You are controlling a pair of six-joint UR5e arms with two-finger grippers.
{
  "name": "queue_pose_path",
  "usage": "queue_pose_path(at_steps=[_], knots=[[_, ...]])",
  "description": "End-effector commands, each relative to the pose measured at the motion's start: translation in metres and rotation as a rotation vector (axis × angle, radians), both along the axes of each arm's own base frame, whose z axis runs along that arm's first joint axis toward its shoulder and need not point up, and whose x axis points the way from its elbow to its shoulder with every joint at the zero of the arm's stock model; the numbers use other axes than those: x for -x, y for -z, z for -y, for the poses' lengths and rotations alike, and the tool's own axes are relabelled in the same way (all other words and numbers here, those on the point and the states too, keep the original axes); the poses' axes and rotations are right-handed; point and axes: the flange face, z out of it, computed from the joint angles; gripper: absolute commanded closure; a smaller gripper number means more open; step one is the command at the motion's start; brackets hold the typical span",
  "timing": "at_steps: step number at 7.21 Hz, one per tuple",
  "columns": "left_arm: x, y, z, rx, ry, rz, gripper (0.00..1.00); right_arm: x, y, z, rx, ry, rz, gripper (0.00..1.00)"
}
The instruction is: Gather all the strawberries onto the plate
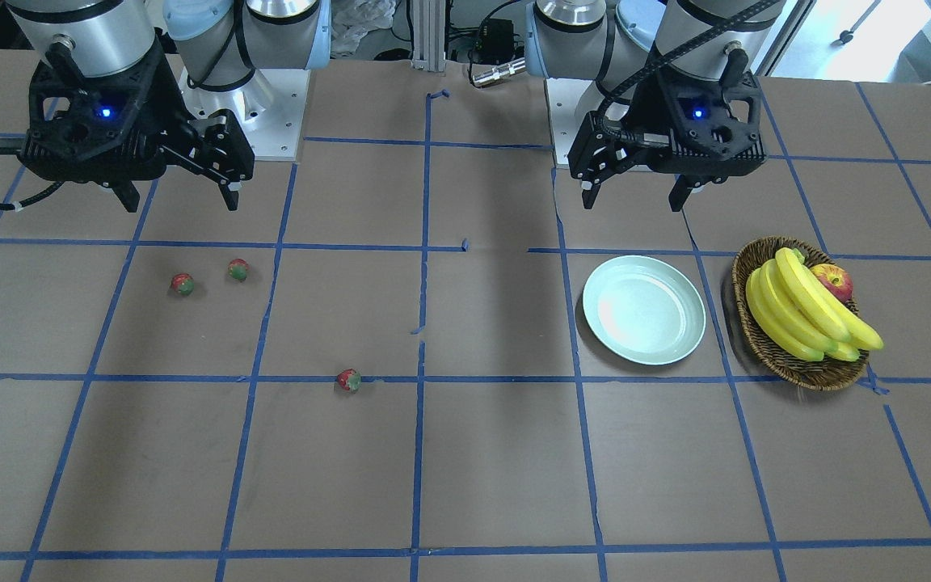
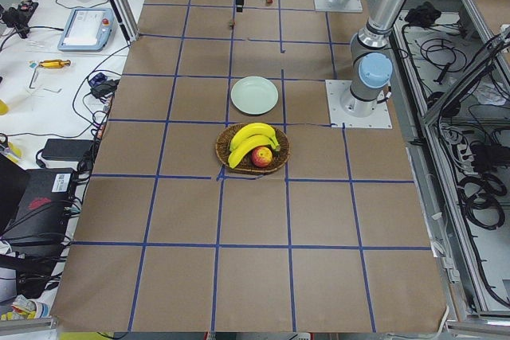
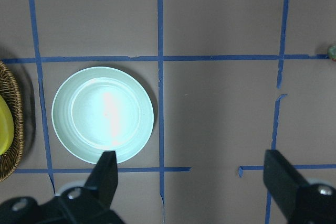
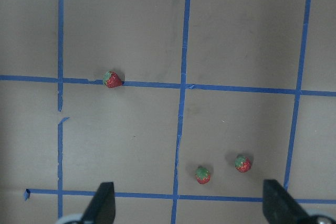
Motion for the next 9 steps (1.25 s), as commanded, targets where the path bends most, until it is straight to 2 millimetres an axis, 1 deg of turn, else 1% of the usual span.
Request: queue_pose_path(at_steps=[1, 4, 5, 7, 8, 9], knots=[[0.0, -0.001, 0.001, 0.001, 0.0, 0.001, 0.0, 0.0, 0.0, 0.0, 0.0, -0.001, 0.0, 0.0], [-0.001, -0.002, 0.002, 0.011, -0.003, 0.007, 0.0, 0.0, 0.001, 0.0, -0.002, -0.001, 0.0, 0.0], [-0.001, -0.002, 0.008, 0.046, -0.012, 0.006, 0.0, 0.0, 0.001, 0.0, -0.002, 0.001, 0.0, 0.0], [-0.001, 0.0, 0.009, 0.043, -0.023, 0.004, 0.0, 0.0, 0.001, 0.0, -0.002, 0.001, 0.0, 0.0], [-0.001, 0.0, 0.009, 0.043, -0.023, 0.002, 0.0, 0.0, 0.002, 0.0, -0.005, 0.001, 0.0, 0.0], [-0.001, 0.001, 0.009, 0.041, -0.023, 0.004, 0.0, 0.0, 0.01, 0.002, -0.02, -0.001, -0.002, 0.0]])
